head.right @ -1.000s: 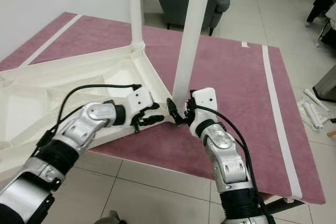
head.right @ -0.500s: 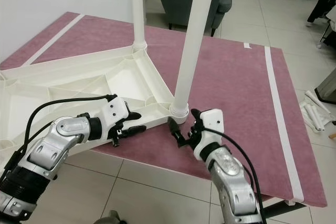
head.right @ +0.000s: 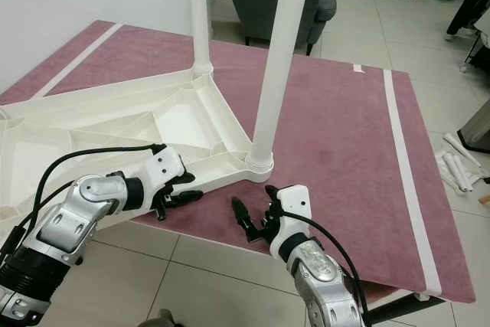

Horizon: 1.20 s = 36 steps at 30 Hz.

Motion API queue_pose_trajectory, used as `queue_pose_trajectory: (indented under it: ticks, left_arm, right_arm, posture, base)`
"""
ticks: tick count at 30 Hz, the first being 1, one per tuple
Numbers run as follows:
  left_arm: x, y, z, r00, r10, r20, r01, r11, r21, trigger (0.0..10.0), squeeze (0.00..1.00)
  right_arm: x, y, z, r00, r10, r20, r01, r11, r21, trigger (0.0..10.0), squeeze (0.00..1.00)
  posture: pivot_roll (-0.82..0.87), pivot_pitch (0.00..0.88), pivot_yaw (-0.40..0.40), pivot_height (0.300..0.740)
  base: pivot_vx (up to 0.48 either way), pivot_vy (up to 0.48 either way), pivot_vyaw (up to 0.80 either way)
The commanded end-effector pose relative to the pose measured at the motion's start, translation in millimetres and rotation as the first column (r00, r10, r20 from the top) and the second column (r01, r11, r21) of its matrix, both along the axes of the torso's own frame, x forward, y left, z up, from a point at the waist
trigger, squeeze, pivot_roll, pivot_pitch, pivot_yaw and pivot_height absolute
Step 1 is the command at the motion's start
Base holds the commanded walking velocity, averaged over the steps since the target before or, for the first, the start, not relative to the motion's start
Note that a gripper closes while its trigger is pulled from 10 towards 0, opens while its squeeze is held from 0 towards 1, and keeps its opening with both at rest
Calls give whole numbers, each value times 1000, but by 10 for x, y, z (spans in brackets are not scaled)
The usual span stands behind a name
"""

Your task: Building children table

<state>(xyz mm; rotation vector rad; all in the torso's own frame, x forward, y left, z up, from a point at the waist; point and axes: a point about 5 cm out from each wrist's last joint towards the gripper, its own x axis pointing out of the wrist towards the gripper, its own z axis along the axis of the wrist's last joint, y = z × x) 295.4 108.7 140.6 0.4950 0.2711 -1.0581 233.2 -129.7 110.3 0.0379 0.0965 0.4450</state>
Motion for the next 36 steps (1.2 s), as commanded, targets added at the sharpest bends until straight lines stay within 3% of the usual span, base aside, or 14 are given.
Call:
queue_pose_trajectory:
  ticks: [1, 6, 7, 8, 11, 12, 14, 17, 19, 20, 23, 26, 27, 36]
  left_arm:
    - [87, -1, -36, 992, 121, 41, -121, 992, 21, 10000, 0]
    - [137, -27, -106, 992, 128, 19, -129, 991, 46, 10000, 0]
    - [149, -27, -130, 992, 123, 17, -124, 991, 59, 8392, 0]
    - [167, -16, -158, 994, 109, 29, -112, 990, 89, 1020, 0]
    - [176, -7, -173, 994, 99, 38, -103, 989, 109, 1020, 0]
    - [192, 5, -183, 995, 86, 52, -92, 987, 134, 0, 0]
    - [192, 5, -183, 995, 86, 52, -92, 987, 134, 0, 0]
    - [212, 19, -142, 997, 17, 78, -29, 987, 156, 0, 0]
    - [203, 2, -82, 991, -99, 92, 82, 982, 172, 0, 0]
    - [203, 2, -82, 991, -99, 92, 82, 982, 172, 0, 0]
    - [158, -62, -2, 957, -268, 110, 245, 951, 186, 0, 0]
    - [144, -96, 29, 941, -316, 120, 291, 938, 189, 0, 0]
    - [115, -164, 86, 904, -406, 134, 376, 904, 203, 0, 0]
    - [152, -353, 231, 834, -517, 192, 477, 851, 219, 0, 0]
  right_arm:
    - [-9, -4, -25, 1000, -3, -9, 2, 1000, -15, 10000, 0]
    - [7, -20, 2, 1000, -14, 0, 14, 1000, -15, 10000, 0]
    - [8, -22, 8, 1000, -17, 2, 17, 1000, -15, 10000, 0]
    - [7, -22, 12, 1000, -19, 5, 19, 1000, -16, 10000, 0]
    - [4, -20, 14, 1000, -21, 6, 21, 1000, -16, 10000, 0]
    - [8, -19, 21, 1000, -22, 10, 22, 1000, -17, 10000, 0]
    - [8, -19, 21, 1000, -22, 10, 22, 1000, -17, 10000, 0]
    - [31, -24, 45, 1000, -23, 21, 24, 1000, -18, 10000, 0]
    - [58, -32, 65, 999, -20, 30, 21, 1000, -22, 10000, 0]
    - [58, -32, 65, 999, -20, 30, 21, 1000, -22, 10000, 0]
    - [87, -24, 86, 999, -13, 37, 14, 1000, -25, 10000, 0]
    - [92, -17, 93, 999, -9, 39, 10, 1000, -25, 10000, 0]
    - [95, -6, 101, 999, -3, 41, 4, 1000, -25, 10000, 0]
    - [88, -2, 99, 999, 1, 38, 0, 1000, -26, 10000, 0]
  posture:
    - [134, 0, -8, 740]
    - [121, 0, 0, 740]
    - [117, 0, 3, 740]
    - [111, 0, 6, 740]
    - [110, 0, 6, 740]
    - [110, 0, 4, 740]
    - [110, 0, 4, 740]
    - [109, 0, 2, 740]
    - [111, 0, 0, 740]
    - [111, 0, 0, 740]
    - [112, 0, -5, 740]
    - [113, 0, -7, 740]
    - [112, 0, -8, 740]
    - [99, 0, -4, 740]
  base:
    - [0, 0, 0]
    - [0, 0, 0]
    - [0, 0, 0]
    - [0, 0, 0]
    - [0, 0, 0]
    - [0, 0, 0]
    - [0, 0, 0]
    - [0, 0, 0]
    - [0, 0, 0]
    - [0, 0, 0]
    - [0, 0, 0]
    - [0, 0, 0]
    - [0, 0, 0]
    - [0, 0, 0]
